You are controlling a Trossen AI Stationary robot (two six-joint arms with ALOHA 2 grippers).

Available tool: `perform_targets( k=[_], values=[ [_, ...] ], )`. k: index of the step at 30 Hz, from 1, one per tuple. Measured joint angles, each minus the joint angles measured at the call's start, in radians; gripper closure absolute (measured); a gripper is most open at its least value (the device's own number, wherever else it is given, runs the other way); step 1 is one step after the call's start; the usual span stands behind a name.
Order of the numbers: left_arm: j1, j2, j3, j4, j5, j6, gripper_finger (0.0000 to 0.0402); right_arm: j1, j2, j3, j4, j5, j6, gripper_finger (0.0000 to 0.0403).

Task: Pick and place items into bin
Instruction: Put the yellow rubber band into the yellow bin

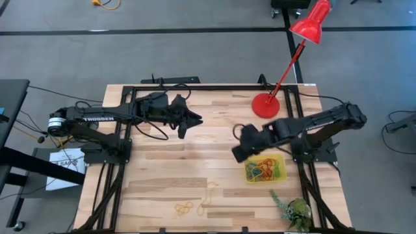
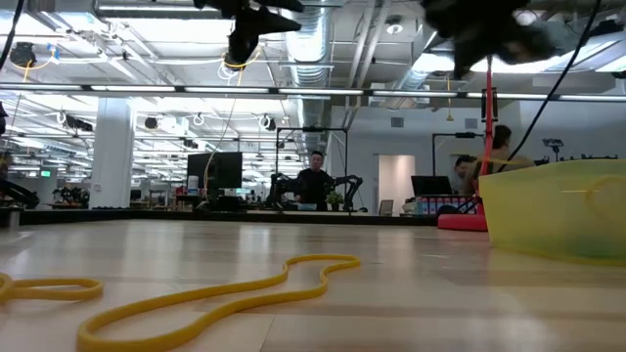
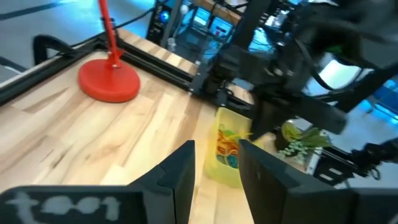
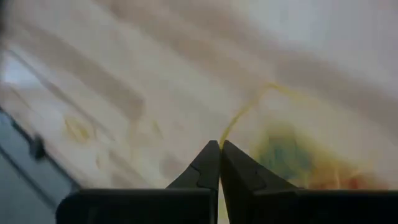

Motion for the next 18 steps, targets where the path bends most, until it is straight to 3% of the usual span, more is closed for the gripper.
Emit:
perform_targets(
  k=[3,9,18],
  values=[
    [0.0,0.0,0.0,-0.004,-0.02,0.0,0.0291,0.073,-0.006,0.0,-0.106,-0.091,0.121,0.0402],
    [0.0,0.0,0.0,-0.003,-0.064,0.0,0.0291,0.193,0.03,-0.028,-0.289,-0.088,0.26,0.0402],
    [0.0,0.0,0.0,-0.004,-0.071,0.001,0.0291,0.194,0.037,-0.161,-0.192,-0.076,0.406,0.0394]
  ],
)
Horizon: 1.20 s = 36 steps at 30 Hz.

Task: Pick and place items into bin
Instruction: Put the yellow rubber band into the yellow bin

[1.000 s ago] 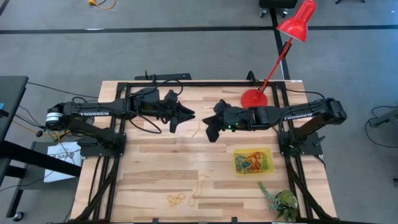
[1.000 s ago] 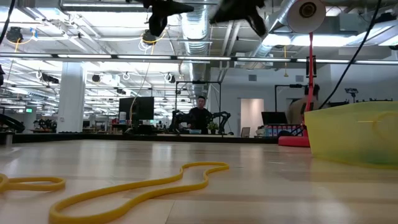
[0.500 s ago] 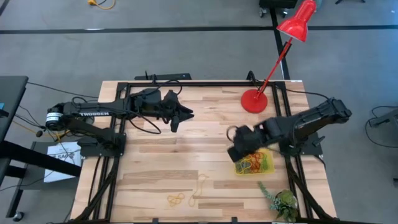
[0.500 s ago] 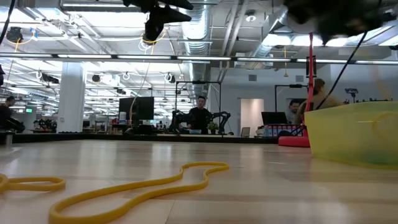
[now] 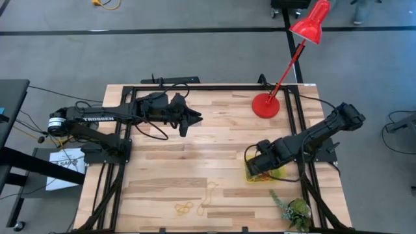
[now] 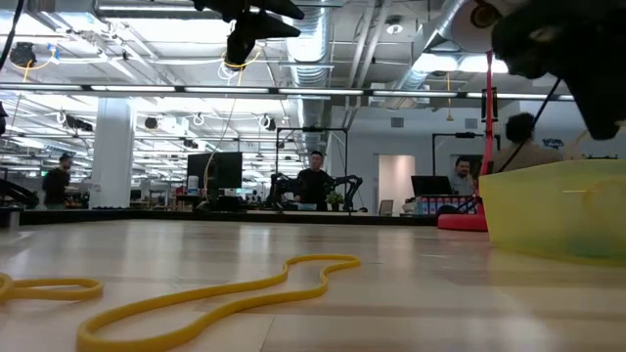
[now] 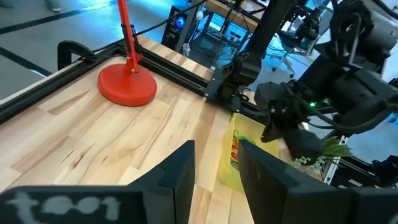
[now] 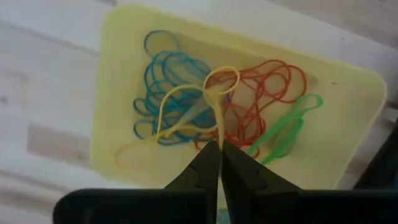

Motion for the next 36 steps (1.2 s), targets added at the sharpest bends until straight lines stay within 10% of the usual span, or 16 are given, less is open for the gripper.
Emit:
perform_targets(
  k=[24,36],
  values=[
    [-0.176,0.0,0.0,-0.436,0.238,0.118,0.0291,-0.188,0.0,0.063,0.327,0.012,-0.355,0.0275],
    [-0.408,0.0,-0.052,-0.443,0.082,-0.245,0.0291,-0.34,0.0,0.105,0.738,0.016,-0.852,0.0278]
  ],
)
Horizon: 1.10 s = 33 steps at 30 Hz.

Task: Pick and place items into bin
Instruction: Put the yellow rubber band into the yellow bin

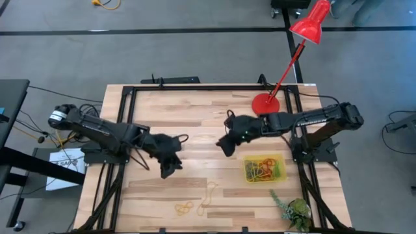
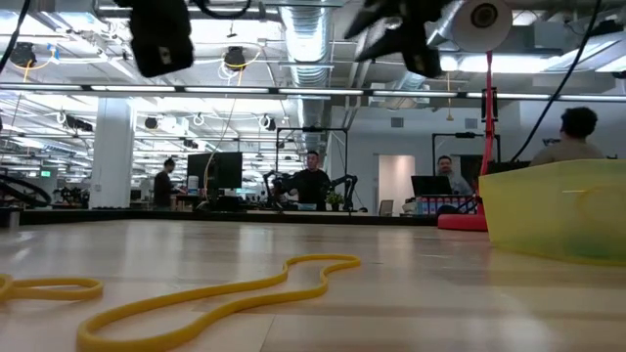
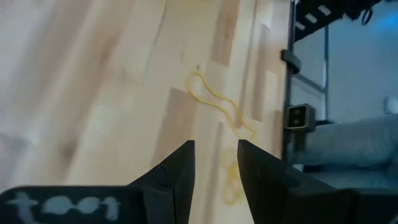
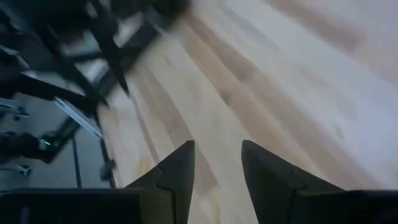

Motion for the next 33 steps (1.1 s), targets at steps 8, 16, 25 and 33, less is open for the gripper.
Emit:
perform_targets(
  k=[8,16,25,33],
  values=[
    [-0.207,0.025,-0.002,0.008,-0.151,-0.191,0.0291,-0.045,0.0,0.0,0.134,-0.003,-0.227,0.0278],
    [-0.373,0.217,-0.003,0.091,-0.138,-0.26,0.0291,-0.038,0.0,0.0,0.126,-0.003,-0.247,0.0278],
    [-0.424,0.437,-0.003,0.377,-0.092,-0.323,0.0291,0.007,0.0,0.0,0.114,-0.004,-0.328,0.0278],
    [-0.427,0.554,-0.003,0.37,-0.119,-0.293,0.0291,0.008,0.0,0.0,0.096,-0.003,-0.331,0.0278]
  ],
)
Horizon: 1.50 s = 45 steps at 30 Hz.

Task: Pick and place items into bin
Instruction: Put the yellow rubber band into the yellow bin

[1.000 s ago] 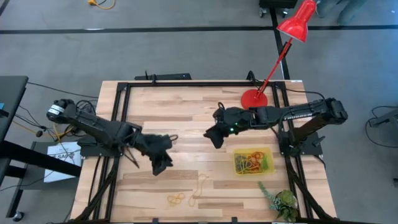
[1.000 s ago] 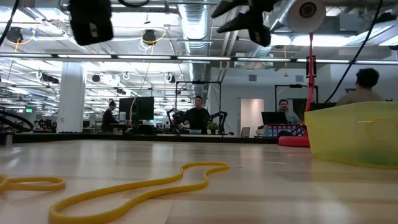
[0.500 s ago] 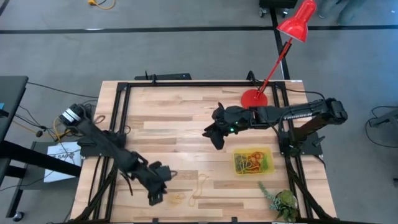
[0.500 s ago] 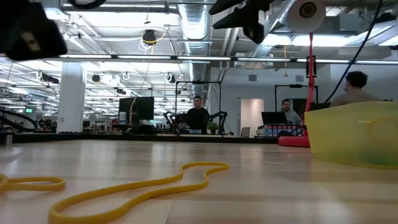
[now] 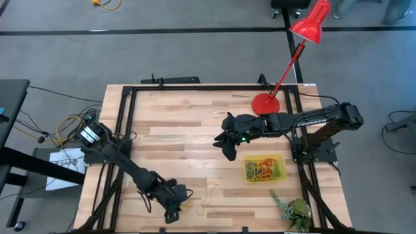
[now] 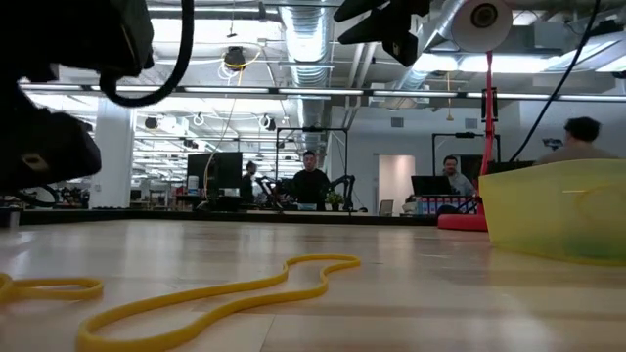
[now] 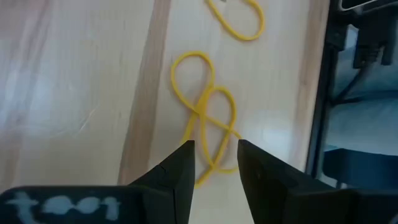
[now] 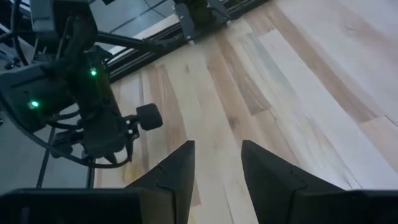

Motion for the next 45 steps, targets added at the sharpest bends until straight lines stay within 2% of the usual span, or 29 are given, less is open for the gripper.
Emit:
perform_targets(
  k=[12,15,19,21,23,29,33,37,42,45],
  values=[
    [-0.007,0.093,0.008,-0.012,-0.085,0.076,0.03,-0.001,0.0,0.0,0.0,0.001,0.0,0.0278],
    [-0.007,0.1,0.009,-0.03,-0.108,0.093,0.0322,-0.001,0.0,0.0,0.0,0.002,0.0,0.0278],
    [-0.006,0.099,0.011,-0.035,-0.129,0.124,0.0378,-0.001,0.0,0.0,0.0,0.004,0.0,0.0278],
    [-0.003,0.091,0.03,-0.053,-0.128,0.125,0.0394,-0.007,0.0,0.0,0.0,0.004,0.0,0.0278],
    [0.003,0.075,0.051,-0.073,-0.132,0.14,0.0396,-0.01,0.0,0.0,0.0,0.004,0.0,0.0278],
    [0.065,-0.045,0.128,-0.231,-0.248,0.208,0.0401,-0.028,0.0,0.0,0.0,-0.003,0.0,0.0278],
    [0.138,-0.131,0.175,-0.393,-0.335,0.296,0.0401,-0.025,0.0,0.0,0.0,-0.003,-0.001,0.0278],
    [0.233,-0.234,0.2,-0.45,-0.428,0.368,0.0401,-0.013,0.0,0.0,0.0,-0.005,-0.001,0.0278],
    [0.364,-0.34,0.199,-0.421,-0.439,0.466,0.0401,0.009,0.0,0.0,0.007,-0.002,-0.041,0.0278],
    [0.439,-0.368,0.199,-0.345,-0.377,0.572,0.0401,0.014,0.026,0.001,0.06,0.006,-0.101,0.0278]
  ],
)
